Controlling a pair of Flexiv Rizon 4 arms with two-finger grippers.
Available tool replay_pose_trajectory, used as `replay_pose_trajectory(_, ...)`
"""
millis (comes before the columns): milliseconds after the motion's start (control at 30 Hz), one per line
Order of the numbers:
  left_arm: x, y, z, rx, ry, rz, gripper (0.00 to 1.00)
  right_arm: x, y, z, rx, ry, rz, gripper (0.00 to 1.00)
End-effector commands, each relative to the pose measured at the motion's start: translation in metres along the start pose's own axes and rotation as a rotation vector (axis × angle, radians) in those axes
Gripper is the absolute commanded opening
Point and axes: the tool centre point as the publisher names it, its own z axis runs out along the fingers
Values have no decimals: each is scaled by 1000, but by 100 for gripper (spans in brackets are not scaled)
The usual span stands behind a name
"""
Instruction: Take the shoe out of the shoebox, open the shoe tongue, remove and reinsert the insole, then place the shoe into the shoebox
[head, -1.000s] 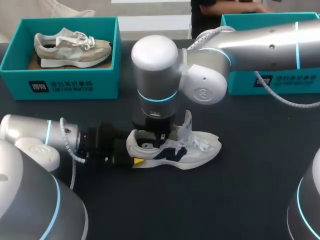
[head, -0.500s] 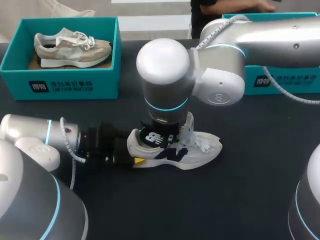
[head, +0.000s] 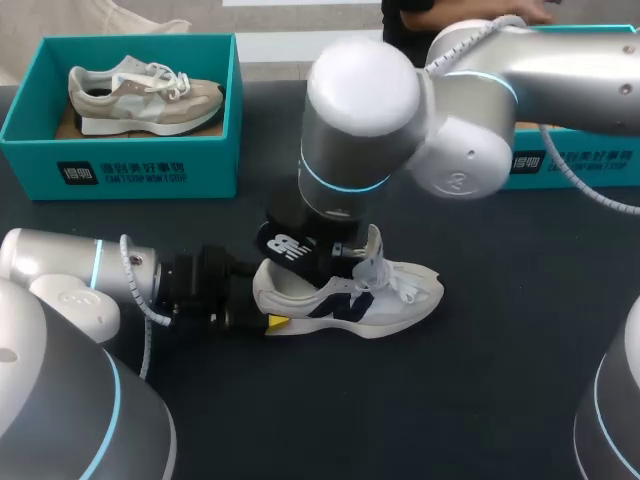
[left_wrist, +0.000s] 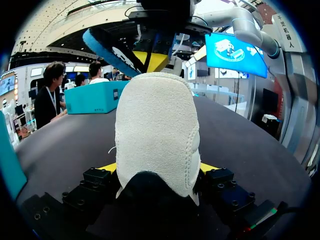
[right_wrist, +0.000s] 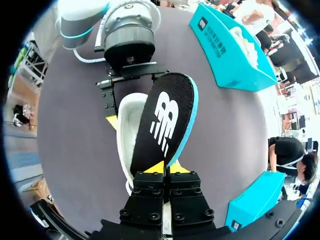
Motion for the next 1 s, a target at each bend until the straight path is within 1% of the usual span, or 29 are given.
replay_pose_trajectory(33, 1, 0, 1, 1, -1, 0, 0, -7, 17, 3, -55, 106, -60, 0)
replay_pose_trajectory(100, 1, 0, 1, 1, -1, 0, 0, -6, 23, 2, -63, 137, -93, 0)
replay_pose_trajectory(133, 1, 0, 1, 1, -1, 0, 0, -4, 27, 2, -70, 177, -103, 0)
replay_pose_trajectory(233, 1, 0, 1, 1, -1, 0, 0, 0, 30, 2, -104, 230, -105, 0)
replay_pose_trajectory(267, 1, 0, 1, 1, -1, 0, 0, 2, 29, 3, -104, 268, -98, 45)
replay_pose_trajectory(300, 1, 0, 1, 1, -1, 0, 0, 3, 28, 4, -117, 287, -74, 100)
replay_pose_trajectory(333, 1, 0, 1, 1, -1, 0, 0, 4, 27, 5, -173, 322, -44, 100)
replay_pose_trajectory(367, 1, 0, 1, 1, -1, 0, 0, 5, 25, 7, -208, 362, -19, 100)
replay_pose_trajectory(400, 1, 0, 1, 1, -1, 0, 0, 7, 23, 10, -222, 420, 14, 100)
replay_pose_trajectory(467, 1, 0, 1, 1, -1, 0, 0, 9, 21, 15, -248, 492, 64, 100)
replay_pose_trajectory(500, 1, 0, 1, 1, -1, 0, 0, 12, 21, 17, -254, 533, 46, 100)
replay_pose_trajectory(1000, 1, 0, 1, 1, -1, 0, 0, 12, 21, 17, -254, 533, 46, 100)
